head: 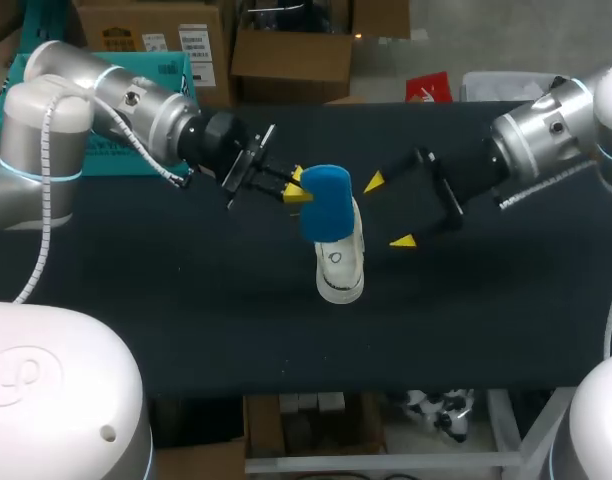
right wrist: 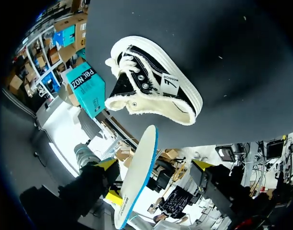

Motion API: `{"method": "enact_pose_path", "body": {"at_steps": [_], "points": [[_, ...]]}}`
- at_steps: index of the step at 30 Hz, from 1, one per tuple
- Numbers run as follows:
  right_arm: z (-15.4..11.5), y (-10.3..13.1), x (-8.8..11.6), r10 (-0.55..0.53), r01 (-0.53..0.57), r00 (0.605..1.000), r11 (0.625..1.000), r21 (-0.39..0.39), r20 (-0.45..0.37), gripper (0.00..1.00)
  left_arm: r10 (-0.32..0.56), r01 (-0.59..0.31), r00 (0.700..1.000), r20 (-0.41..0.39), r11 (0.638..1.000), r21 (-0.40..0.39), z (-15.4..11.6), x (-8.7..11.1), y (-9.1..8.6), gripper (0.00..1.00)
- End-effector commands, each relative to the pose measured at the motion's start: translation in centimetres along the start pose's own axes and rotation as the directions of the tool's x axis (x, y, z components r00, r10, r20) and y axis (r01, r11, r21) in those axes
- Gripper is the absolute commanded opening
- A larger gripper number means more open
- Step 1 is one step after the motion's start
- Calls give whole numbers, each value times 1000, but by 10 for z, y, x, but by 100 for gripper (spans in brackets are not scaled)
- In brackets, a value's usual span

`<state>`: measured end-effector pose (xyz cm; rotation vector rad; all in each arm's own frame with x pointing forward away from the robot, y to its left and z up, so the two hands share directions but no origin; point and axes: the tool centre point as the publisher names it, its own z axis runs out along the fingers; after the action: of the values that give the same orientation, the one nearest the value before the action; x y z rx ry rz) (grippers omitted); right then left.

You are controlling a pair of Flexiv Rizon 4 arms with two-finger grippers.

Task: Open the shoe tongue, take the insole out of the shoe, put the insole back into the shoe, and pack the shoe into the shoebox

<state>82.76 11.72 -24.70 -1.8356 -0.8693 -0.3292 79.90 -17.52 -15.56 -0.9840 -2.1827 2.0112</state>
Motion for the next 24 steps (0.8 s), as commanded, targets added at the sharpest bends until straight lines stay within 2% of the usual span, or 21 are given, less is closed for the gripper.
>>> {"method": "enact_pose_path", "body": {"at_steps": [1,12,23,24], "points": [[1,-2,-9,144,-142,986,989,27,-82,100,20,-19,999,39,1000,-18,16,7,-2,0],[14,-11,-19,223,-212,968,972,100,-117,100,112,-109,986,121,994,-27,33,13,8,0],[23,-5,-23,235,-218,964,966,139,-121,100,106,-114,981,163,993,39,40,12,20,0],[23,-4,-23,233,-215,965,966,144,-123,97,106,-114,981,162,993,41,41,12,20,0]]}}
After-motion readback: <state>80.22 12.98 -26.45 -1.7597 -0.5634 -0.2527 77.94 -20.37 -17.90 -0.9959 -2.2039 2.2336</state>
